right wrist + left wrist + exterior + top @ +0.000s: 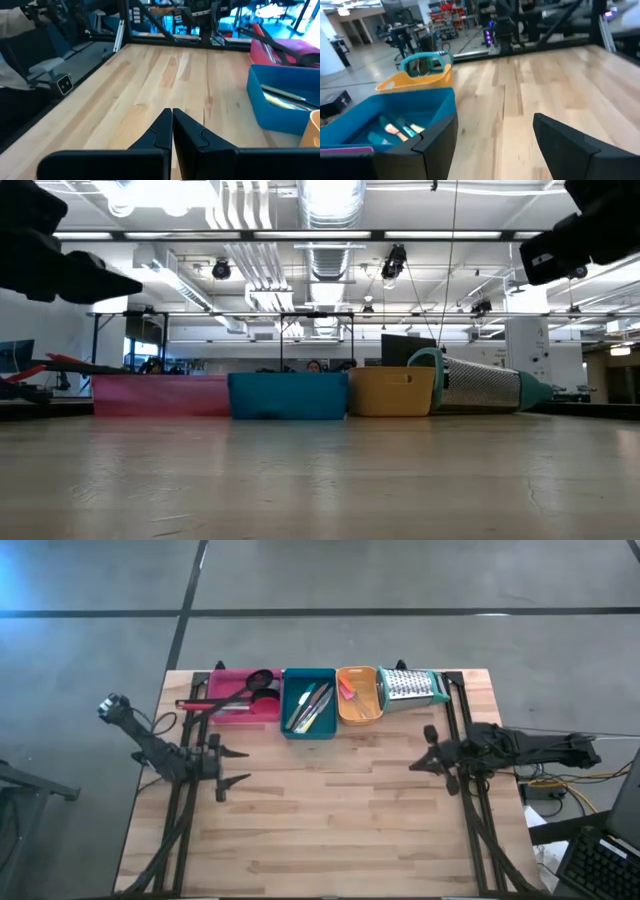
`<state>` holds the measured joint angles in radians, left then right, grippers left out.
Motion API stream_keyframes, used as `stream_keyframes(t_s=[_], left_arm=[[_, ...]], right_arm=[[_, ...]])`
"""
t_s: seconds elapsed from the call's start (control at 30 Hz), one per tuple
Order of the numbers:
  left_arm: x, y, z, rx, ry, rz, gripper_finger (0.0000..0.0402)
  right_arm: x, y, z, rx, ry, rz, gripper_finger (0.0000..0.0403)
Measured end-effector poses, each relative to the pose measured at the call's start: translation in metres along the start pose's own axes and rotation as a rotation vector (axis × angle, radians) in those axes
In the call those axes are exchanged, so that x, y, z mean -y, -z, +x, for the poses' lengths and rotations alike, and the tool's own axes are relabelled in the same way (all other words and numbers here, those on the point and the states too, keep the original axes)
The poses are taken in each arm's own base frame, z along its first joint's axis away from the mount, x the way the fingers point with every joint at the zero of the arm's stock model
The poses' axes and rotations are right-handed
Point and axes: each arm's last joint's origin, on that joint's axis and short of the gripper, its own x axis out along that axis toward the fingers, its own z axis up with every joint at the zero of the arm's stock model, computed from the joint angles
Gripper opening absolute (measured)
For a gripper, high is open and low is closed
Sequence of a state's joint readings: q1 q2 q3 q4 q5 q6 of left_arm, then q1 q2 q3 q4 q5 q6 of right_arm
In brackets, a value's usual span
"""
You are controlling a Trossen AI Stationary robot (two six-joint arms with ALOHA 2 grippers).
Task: Pick & Place Kitchen Items
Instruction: Return to Home Position
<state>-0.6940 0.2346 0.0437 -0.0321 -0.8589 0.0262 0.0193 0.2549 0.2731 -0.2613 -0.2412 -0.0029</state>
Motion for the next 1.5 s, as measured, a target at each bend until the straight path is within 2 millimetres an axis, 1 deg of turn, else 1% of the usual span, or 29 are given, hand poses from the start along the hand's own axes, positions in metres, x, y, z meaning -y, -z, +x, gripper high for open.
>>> stream_keyframes(t_s=[0.13,0.27,0.37,0.43,0.63,0.77,0.87,1.0,1.5], left_arm=[[-0.002,-0.003,0.003,0.023,-0.032,-0.041,0.0264],[-0.006,0.002,0.006,0.013,-0.075,-0.046,0.0263],[-0.012,0.004,0.010,0.020,-0.149,-0.072,0.0263],[-0.020,0.004,0.012,0.016,-0.222,-0.089,0.0263],[-0.052,0.005,0.017,0.010,-0.530,-0.156,0.0262],[-0.073,0.005,0.012,0.048,-0.736,-0.210,0.0262],[-0.081,0.003,0.005,0.098,-0.837,-0.246,0.0262],[-0.084,-0.001,0.003,0.143,-0.898,-0.276,0.0262],[-0.084,0.000,0.005,0.119,-0.899,-0.265,0.0262]], right_arm=[[-0.001,0.012,-0.004,0.035,0.000,-0.007,0.0008],[-0.002,0.025,-0.007,0.076,0.001,-0.017,0.0008],[-0.001,0.036,-0.006,0.095,0.001,-0.023,0.0008],[-0.001,0.042,-0.002,0.083,-0.001,-0.017,0.0008],[0.000,0.042,-0.002,0.084,0.002,-0.018,0.0008],[0.001,0.042,-0.002,0.083,0.021,-0.013,0.0008],[0.002,0.043,-0.002,0.078,0.026,-0.013,0.0008],[0.002,0.043,-0.002,0.076,0.027,-0.013,0.0008],[0.002,0.043,-0.001,0.069,0.031,-0.011,0.0008]])
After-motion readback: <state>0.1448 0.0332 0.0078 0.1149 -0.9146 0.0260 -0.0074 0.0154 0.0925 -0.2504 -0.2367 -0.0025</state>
